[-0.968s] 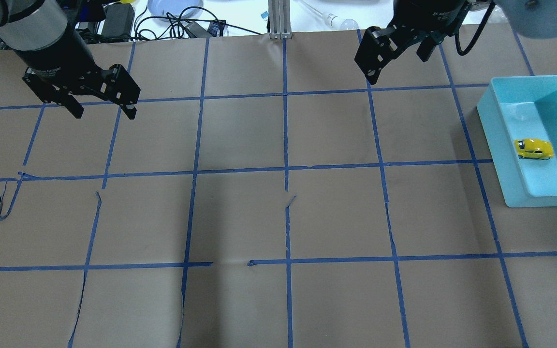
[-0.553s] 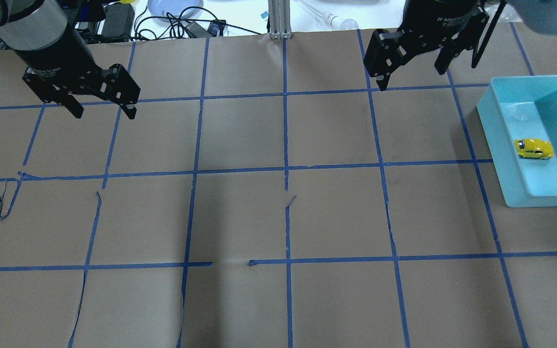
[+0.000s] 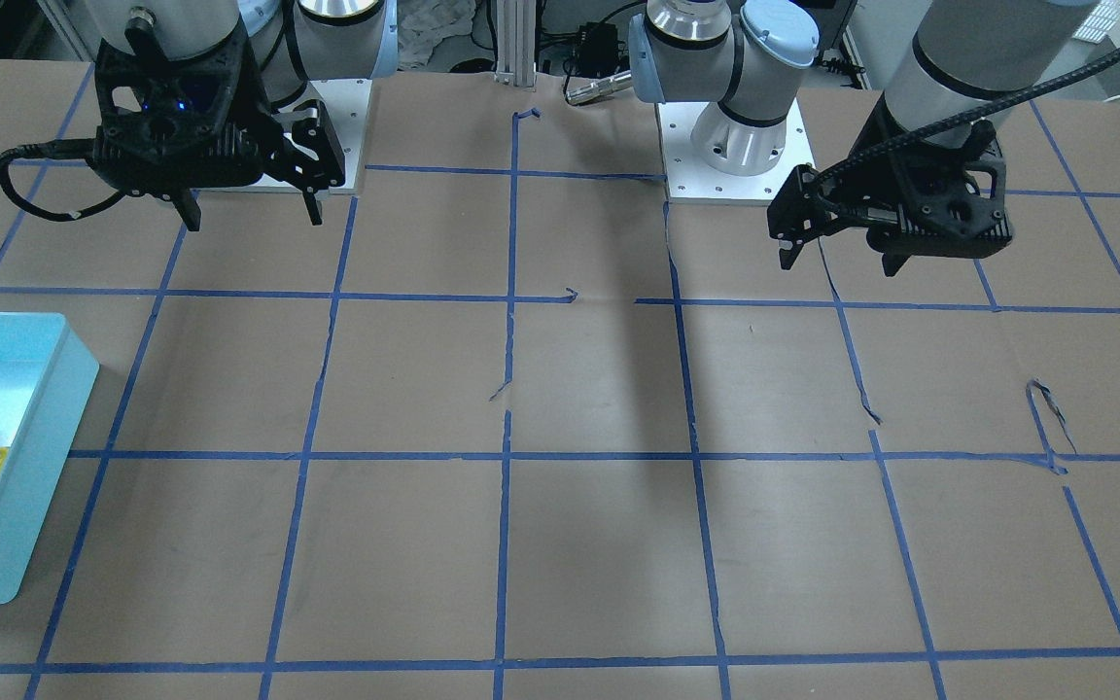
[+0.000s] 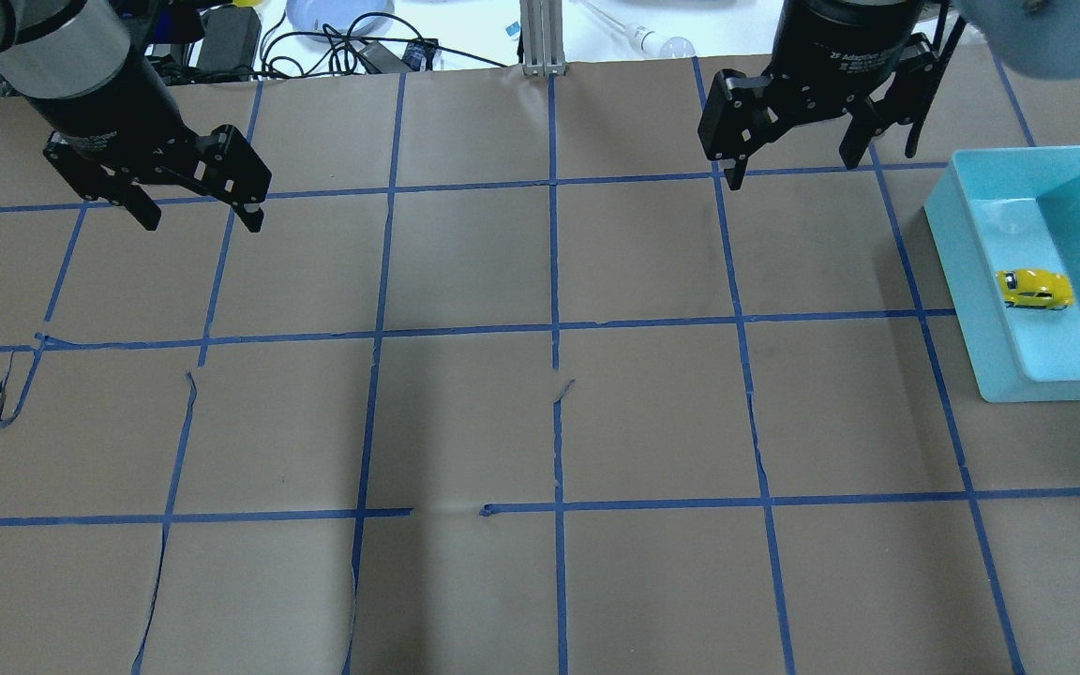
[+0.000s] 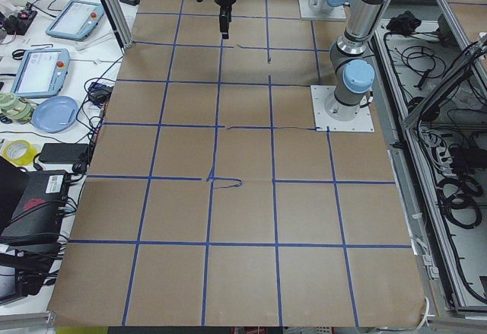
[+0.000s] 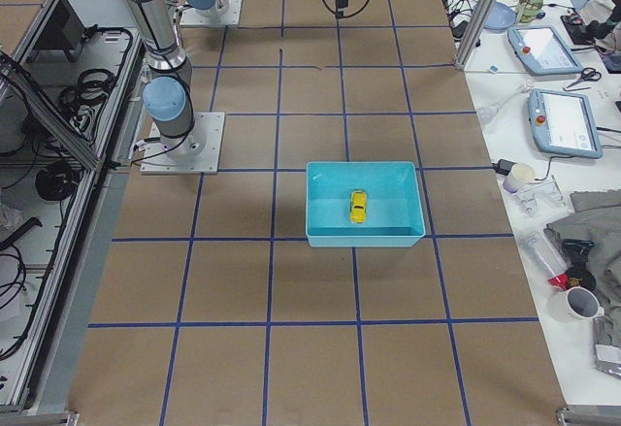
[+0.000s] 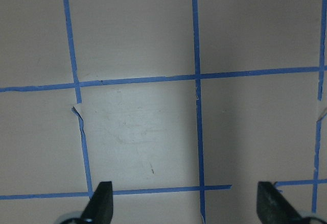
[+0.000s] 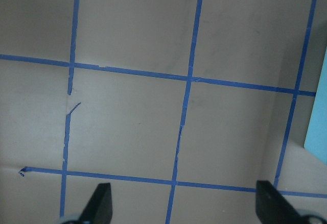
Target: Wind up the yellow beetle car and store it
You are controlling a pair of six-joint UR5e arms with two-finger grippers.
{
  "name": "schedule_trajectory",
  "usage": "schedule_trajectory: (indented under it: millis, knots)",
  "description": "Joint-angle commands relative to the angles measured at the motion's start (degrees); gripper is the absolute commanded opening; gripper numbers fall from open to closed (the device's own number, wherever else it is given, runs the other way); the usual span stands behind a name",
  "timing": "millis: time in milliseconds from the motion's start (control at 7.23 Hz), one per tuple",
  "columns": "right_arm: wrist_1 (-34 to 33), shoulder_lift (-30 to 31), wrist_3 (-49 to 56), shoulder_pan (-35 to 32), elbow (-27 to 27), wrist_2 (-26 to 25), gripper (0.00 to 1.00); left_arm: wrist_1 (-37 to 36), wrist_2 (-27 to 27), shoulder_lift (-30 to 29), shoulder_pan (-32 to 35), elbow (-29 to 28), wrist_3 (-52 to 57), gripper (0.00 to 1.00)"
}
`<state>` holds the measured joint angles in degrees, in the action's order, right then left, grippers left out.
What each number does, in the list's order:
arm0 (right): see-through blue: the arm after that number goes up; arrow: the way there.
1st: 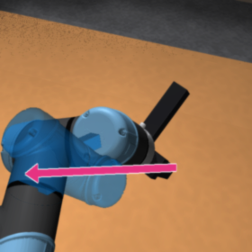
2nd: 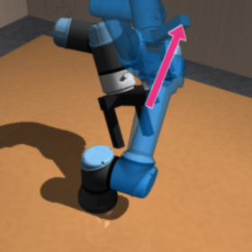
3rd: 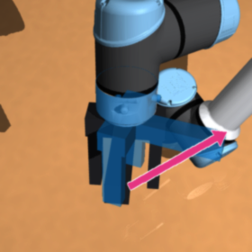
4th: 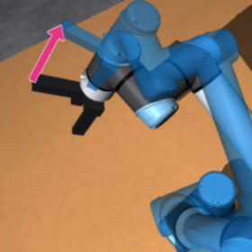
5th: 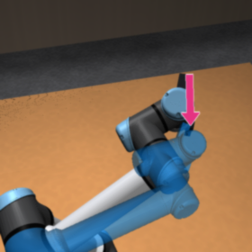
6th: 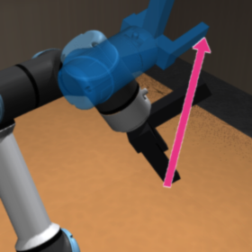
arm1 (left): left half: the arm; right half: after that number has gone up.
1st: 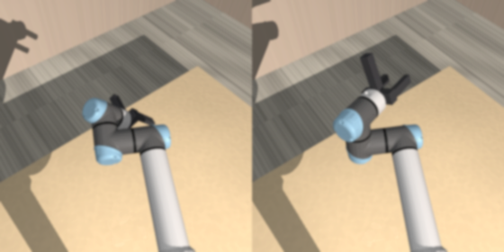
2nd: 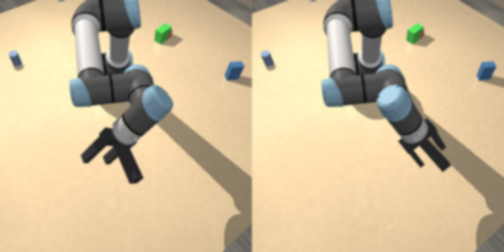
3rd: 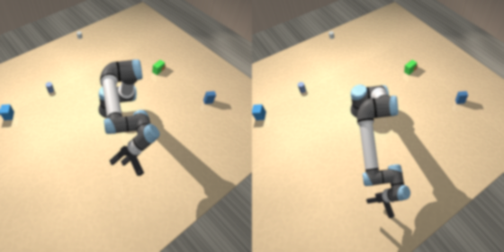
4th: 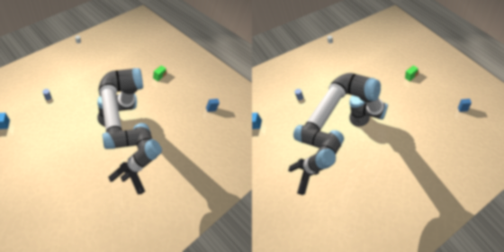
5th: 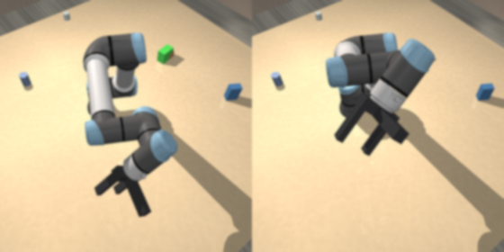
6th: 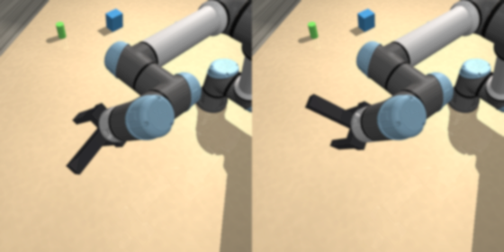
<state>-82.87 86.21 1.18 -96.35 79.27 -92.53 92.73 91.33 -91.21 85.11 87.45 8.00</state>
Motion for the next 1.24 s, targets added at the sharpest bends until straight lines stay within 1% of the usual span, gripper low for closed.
schedule_trajectory:
  millis: [0, 277, 1106]
  knots:
    - [-8.3, -0.2, -0.9, -0.1, 1.0, 0.0, 1.00, 0.0, 0.1, 0.1, 0.0, 0.0, 0.0, 1.00]
    - [-9.5, 0.3, -2.9, -0.1, 3.3, -0.2, 1.00, 0.0, -0.1, 0.1, 0.0, 0.0, 0.0, 1.00]
    - [-9.8, 0.4, -2.8, -0.3, 3.3, -0.1, 1.00, -0.1, -0.1, 0.1, 0.1, -0.1, 0.0, 1.00]
